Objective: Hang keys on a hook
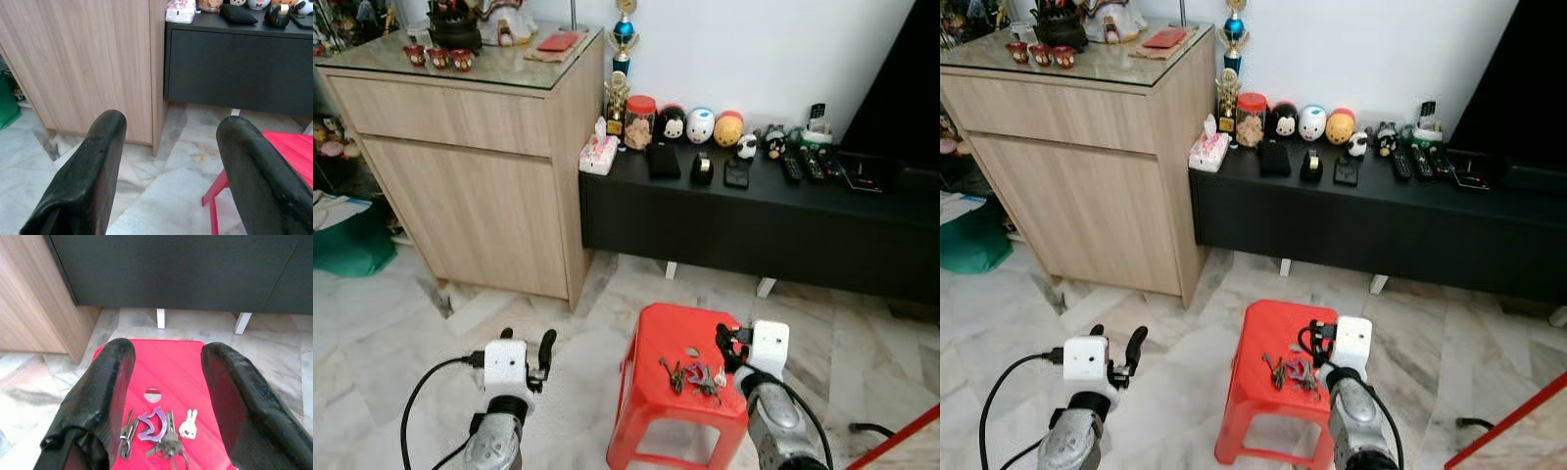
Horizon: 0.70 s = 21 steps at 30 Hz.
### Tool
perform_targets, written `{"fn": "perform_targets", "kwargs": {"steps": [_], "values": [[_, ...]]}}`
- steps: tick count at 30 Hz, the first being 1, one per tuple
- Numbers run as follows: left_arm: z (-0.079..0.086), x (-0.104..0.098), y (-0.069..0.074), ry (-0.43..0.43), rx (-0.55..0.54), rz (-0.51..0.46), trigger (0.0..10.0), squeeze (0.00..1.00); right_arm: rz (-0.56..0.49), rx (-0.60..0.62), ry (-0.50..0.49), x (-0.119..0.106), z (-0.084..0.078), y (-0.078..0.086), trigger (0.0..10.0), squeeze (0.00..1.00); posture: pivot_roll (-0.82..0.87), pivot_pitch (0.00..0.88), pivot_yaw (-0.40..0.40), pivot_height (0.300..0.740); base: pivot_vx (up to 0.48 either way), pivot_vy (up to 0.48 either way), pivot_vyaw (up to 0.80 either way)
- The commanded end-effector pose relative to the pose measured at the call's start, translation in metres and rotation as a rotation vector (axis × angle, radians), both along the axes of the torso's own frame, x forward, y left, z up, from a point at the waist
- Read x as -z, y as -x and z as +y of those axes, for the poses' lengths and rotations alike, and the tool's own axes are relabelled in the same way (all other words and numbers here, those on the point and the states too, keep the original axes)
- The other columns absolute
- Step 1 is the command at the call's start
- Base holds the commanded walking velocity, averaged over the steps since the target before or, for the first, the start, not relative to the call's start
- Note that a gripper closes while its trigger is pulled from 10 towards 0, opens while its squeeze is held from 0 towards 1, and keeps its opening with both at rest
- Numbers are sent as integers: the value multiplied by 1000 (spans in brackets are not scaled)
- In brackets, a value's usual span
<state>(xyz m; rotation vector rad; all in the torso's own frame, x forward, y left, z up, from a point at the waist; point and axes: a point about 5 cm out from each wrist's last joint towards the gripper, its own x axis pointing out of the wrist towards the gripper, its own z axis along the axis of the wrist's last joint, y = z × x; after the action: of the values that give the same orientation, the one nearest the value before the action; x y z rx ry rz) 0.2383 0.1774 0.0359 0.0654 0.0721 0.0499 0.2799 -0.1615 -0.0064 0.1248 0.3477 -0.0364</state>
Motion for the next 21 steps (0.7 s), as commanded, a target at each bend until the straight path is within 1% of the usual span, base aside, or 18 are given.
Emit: {"fn": "perform_targets", "kwargs": {"steps": [1, 4, 10, 11, 12, 14, 21], "values": [[0, 0, 1, 5, -10, 2, 10000, 0, 22, 5, 5, 2, -2, 2, 10000, 0, 68, 0, -94, 671, 0, 0, 0], [1, 0, 1, 6, -13, 5, 10000, 0, 38, 7, 3, 3, -2, 1, 10000, 0, 68, 0, -94, 666, 0, 0, 0], [3, 0, 2, 8, -17, 8, 10000, 0, 43, 7, 5, 3, -2, 1, 10000, 0, 68, 0, -95, 633, 0, 0, 0], [4, 0, 2, 8, -19, 8, 10000, 0, 44, 2, 6, 3, -2, 1, 10000, 0, 68, 0, -96, 618, 0, 0, 0], [4, 0, 2, 8, -19, 8, 10000, 0, 44, 2, 6, 3, -2, 1, 10000, 0, 68, 0, -96, 618, 0, 0, 0], [4, 0, 2, 9, -19, 7, 10000, 0, 40, -1, 9, 3, -2, 1, 10000, 0, 69, 0, -96, 604, 0, 0, 0], [4, -2, 0, 16, -13, 2, 10000, 0, 43, -2, 9, 5, -3, 3, 10000, 0, 68, 0, -96, 604, 0, 0, 0]]}}
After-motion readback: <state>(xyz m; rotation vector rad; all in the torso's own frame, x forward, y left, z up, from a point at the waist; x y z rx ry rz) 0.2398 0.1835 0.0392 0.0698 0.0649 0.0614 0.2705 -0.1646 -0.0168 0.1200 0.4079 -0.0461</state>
